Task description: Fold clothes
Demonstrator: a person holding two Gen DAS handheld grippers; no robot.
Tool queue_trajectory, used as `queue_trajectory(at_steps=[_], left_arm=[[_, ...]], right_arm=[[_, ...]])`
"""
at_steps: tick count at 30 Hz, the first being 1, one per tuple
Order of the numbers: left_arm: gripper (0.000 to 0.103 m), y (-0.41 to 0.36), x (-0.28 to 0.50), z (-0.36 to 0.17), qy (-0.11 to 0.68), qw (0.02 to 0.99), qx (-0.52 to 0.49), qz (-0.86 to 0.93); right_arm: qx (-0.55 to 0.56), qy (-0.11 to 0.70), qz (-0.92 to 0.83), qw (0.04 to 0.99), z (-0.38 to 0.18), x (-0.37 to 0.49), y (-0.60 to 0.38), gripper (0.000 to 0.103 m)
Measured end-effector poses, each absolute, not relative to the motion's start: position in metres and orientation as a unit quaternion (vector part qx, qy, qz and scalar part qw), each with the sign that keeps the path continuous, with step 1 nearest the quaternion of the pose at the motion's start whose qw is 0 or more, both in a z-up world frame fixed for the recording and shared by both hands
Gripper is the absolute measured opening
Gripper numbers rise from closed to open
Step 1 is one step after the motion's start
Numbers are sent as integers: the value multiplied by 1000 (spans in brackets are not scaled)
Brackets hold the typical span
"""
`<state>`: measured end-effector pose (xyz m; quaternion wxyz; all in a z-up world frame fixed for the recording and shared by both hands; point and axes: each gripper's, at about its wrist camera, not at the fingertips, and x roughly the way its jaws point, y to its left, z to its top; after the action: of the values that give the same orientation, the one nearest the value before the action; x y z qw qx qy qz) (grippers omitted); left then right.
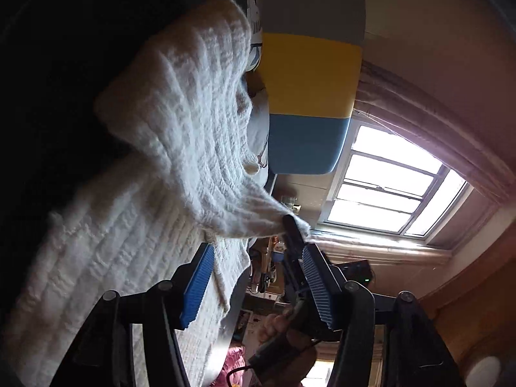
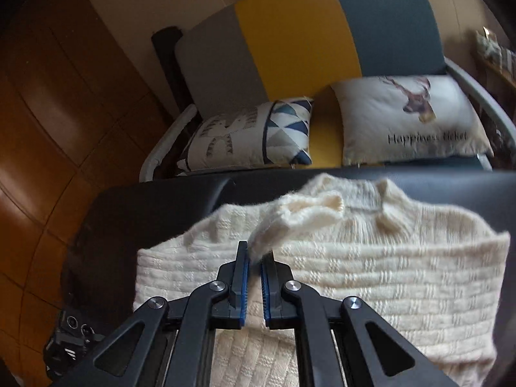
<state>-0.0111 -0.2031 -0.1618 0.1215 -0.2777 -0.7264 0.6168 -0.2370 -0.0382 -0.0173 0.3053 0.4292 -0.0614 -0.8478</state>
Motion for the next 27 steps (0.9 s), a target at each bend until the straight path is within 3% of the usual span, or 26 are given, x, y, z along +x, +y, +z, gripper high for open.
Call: queue_trajectory(at_steps=[7,10,13,21,22,23,24,25,27], left_arm=[[65,-215,-38,-167,-727,30,-252,638],[65,-233,-44,-167,-727,2,-236,645],[65,-243,-46,-168,-716,-20,-239,656],[65,-243,-57,-166,-690,-37,-257,675],[62,-242,-60,-165,-686,-37,-258,679],[52,-241,-62,-162,-678,-37,-261,687],[26,-240,-64,-157,-663,-38,-265,699],[11,-239,-66,-152,-646,-39,-270,713],[11,-235,-68,-143,-612,-41,-278,739]], right_arm=[[341,-39,-887,309,75,-235,-22,6],[317,-55,-901,292,87,-236,12,6],[329,-87,-904,259,64,-242,55,6],[434,-171,-863,193,-61,-245,133,6],[441,-179,-859,188,-72,-244,139,6],[449,-188,-854,184,-84,-243,145,6],[451,-191,-853,181,-91,-242,150,6],[446,-197,-854,184,-94,-239,155,6],[434,-205,-858,183,-101,-227,166,6]])
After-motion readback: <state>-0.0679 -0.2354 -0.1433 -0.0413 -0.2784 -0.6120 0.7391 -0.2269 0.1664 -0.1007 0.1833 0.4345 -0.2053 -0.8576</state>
